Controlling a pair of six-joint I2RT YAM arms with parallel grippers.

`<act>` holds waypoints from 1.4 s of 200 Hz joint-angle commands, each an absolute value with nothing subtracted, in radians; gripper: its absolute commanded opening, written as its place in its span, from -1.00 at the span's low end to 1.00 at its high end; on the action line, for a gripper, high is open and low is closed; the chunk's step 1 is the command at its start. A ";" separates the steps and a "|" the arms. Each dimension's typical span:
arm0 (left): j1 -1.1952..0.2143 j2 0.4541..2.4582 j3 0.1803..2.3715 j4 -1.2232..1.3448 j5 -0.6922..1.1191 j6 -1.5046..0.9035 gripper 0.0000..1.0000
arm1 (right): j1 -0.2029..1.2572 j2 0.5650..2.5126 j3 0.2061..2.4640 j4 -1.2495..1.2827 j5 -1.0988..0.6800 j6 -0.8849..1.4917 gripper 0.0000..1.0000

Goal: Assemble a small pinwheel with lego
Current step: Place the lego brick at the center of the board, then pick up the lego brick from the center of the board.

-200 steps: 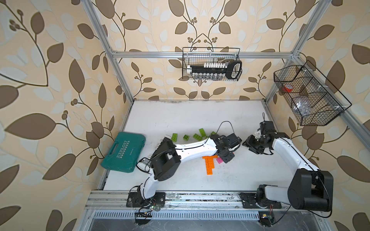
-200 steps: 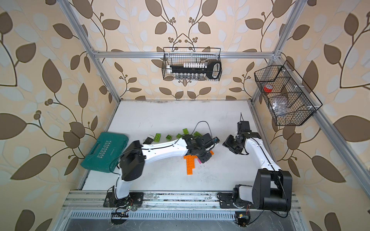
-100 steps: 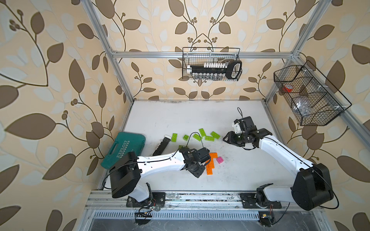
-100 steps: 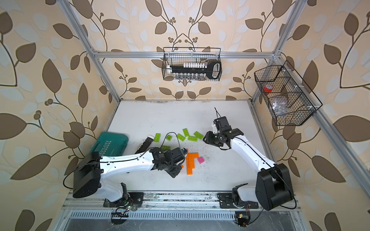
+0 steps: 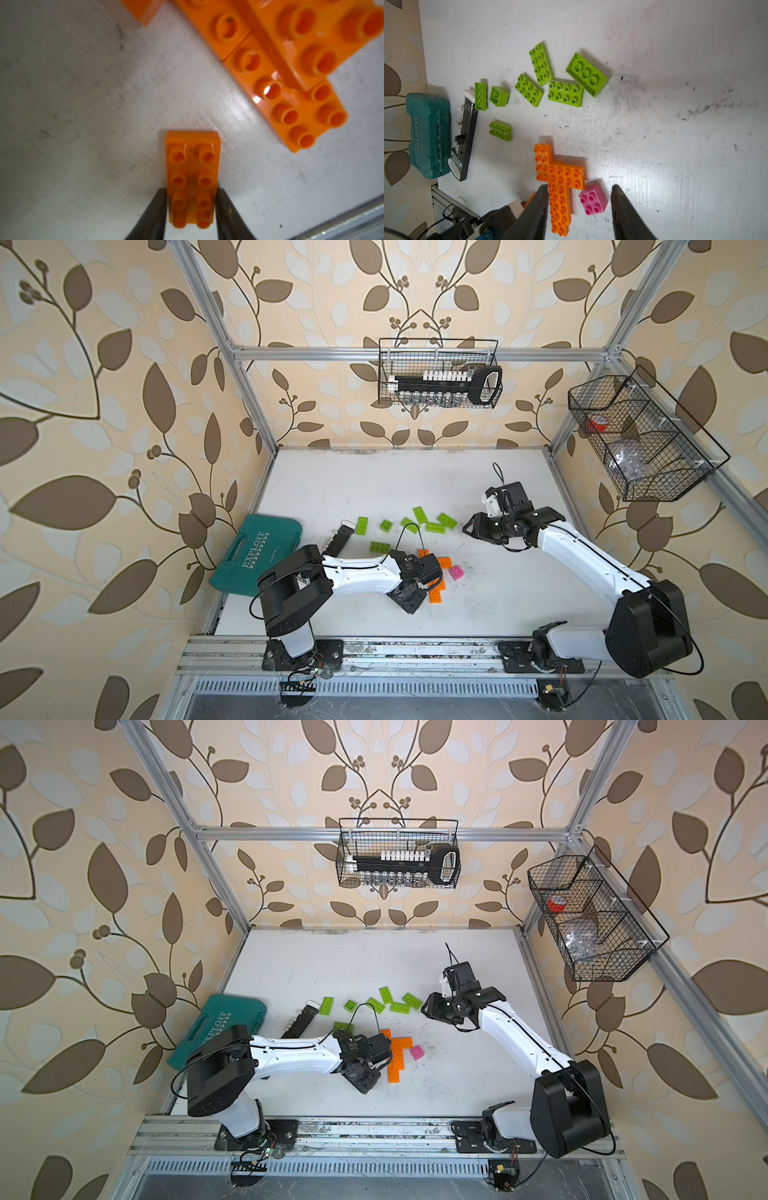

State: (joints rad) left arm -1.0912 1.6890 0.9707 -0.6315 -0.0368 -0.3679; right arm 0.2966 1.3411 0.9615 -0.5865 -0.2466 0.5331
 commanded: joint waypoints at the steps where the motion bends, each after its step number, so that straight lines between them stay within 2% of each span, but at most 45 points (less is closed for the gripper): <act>1: -1.083 1.689 0.984 -0.659 -0.064 -0.374 0.00 | 0.300 1.325 0.973 -0.597 -0.230 0.517 -0.05; 34: -1.082 1.666 0.961 -0.693 -0.105 -0.417 0.22 | 0.301 1.325 0.967 -0.598 -0.223 0.517 -0.05; 117: -1.050 1.586 0.900 -0.699 -0.143 -0.484 0.25 | 0.310 1.325 0.972 -0.608 -0.184 0.516 -0.05; 141: -1.049 1.550 0.901 -0.691 -0.139 -0.488 0.24 | 0.377 1.318 0.998 -0.665 -0.084 0.530 -0.05; 165: -1.034 1.419 0.855 -0.628 -0.112 -0.501 0.31 | 0.518 1.318 1.020 -0.732 0.036 0.595 -0.04; 188: -0.962 1.266 0.786 -0.544 -0.042 -0.536 0.37 | 0.663 1.351 1.049 -0.781 0.087 0.688 -0.04; 214: -0.809 1.135 0.694 -0.440 0.079 -0.581 0.42 | 0.806 1.423 1.085 -0.809 0.095 0.799 -0.11; 245: -0.630 1.097 0.636 -0.328 0.251 -0.620 0.43 | 0.919 1.552 1.144 -0.823 0.068 0.864 -0.28; 280: -0.531 1.092 0.581 -0.209 0.382 -0.682 0.45 | 0.991 1.687 1.242 -0.893 0.091 0.926 -0.45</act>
State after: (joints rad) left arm -0.5774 1.1080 0.6136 -0.3397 0.2329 -0.6186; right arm 0.9577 1.6272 1.1751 -0.8200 0.0605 0.8486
